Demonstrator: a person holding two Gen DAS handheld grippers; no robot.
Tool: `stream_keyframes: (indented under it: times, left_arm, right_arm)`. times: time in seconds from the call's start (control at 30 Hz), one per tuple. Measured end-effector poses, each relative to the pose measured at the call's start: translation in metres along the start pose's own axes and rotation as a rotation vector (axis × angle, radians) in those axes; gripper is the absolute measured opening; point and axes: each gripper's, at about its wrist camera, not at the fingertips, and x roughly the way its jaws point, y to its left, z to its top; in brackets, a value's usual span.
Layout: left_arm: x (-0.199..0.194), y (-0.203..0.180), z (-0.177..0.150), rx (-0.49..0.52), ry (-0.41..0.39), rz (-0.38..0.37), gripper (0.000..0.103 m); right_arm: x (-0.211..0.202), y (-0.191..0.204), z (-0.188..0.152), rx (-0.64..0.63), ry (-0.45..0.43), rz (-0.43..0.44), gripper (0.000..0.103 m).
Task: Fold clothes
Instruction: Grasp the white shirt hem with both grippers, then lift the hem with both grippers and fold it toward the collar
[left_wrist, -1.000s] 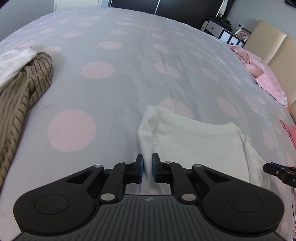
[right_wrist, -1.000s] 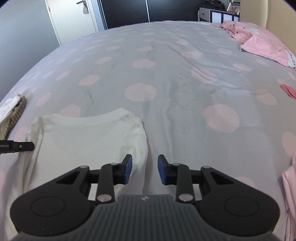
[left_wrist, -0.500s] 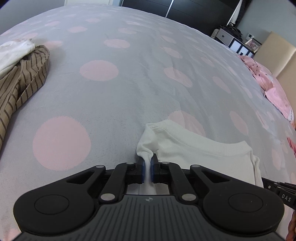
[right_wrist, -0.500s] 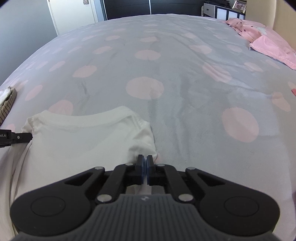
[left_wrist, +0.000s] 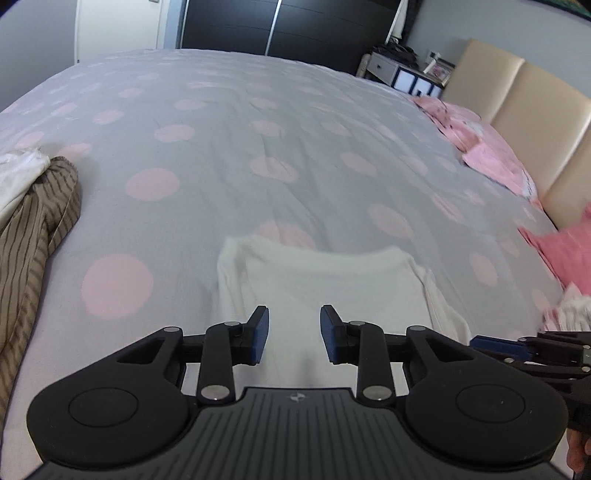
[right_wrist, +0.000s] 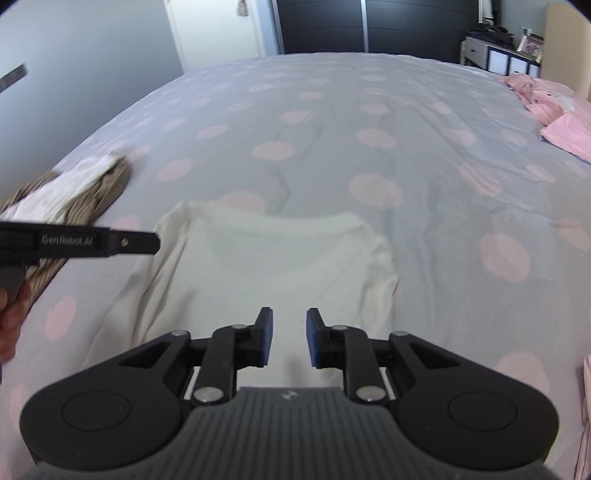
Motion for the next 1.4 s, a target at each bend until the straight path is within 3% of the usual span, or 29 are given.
stream_keyframes:
  times: [0.23, 0.43, 0.67, 0.8, 0.9, 1.0, 1.17, 1.4]
  left_arm:
    - [-0.049, 0.002, -0.053, 0.077, 0.084, -0.02, 0.028]
    - [-0.098, 0.016, -0.117, 0.096, 0.178, -0.083, 0.038]
    - [-0.156, 0.027, -0.203, 0.112, 0.259, -0.22, 0.038]
    - [-0.181, 0.024, -0.24, 0.165, 0.29, -0.306, 0.038]
    - [-0.194, 0.021, -0.264, 0.197, 0.329, -0.329, 0.038]
    - [-0.198, 0.017, -0.285, 0.23, 0.388, -0.315, 0.038]
    - [-0.192, 0.007, -0.307, 0.301, 0.495, -0.275, 0.038]
    - [-0.17, -0.001, -0.33, 0.449, 0.55, -0.209, 0.039]
  right_arm:
    - [-0.04, 0.02, -0.069, -0.064, 0.102, 0.051, 0.035]
    - [-0.079, 0.019, -0.133, -0.063, 0.184, 0.084, 0.044]
    - [-0.135, 0.017, -0.207, -0.018, 0.212, 0.243, 0.045]
    - [-0.163, 0.025, -0.24, -0.055, 0.222, 0.343, 0.045]
    - [-0.175, 0.031, -0.258, -0.085, 0.26, 0.411, 0.044]
    - [-0.18, 0.038, -0.277, -0.12, 0.314, 0.446, 0.044]
    - [-0.174, 0.051, -0.307, -0.178, 0.423, 0.415, 0.044]
    - [-0.147, 0.045, -0.328, -0.166, 0.473, 0.349, 0.044]
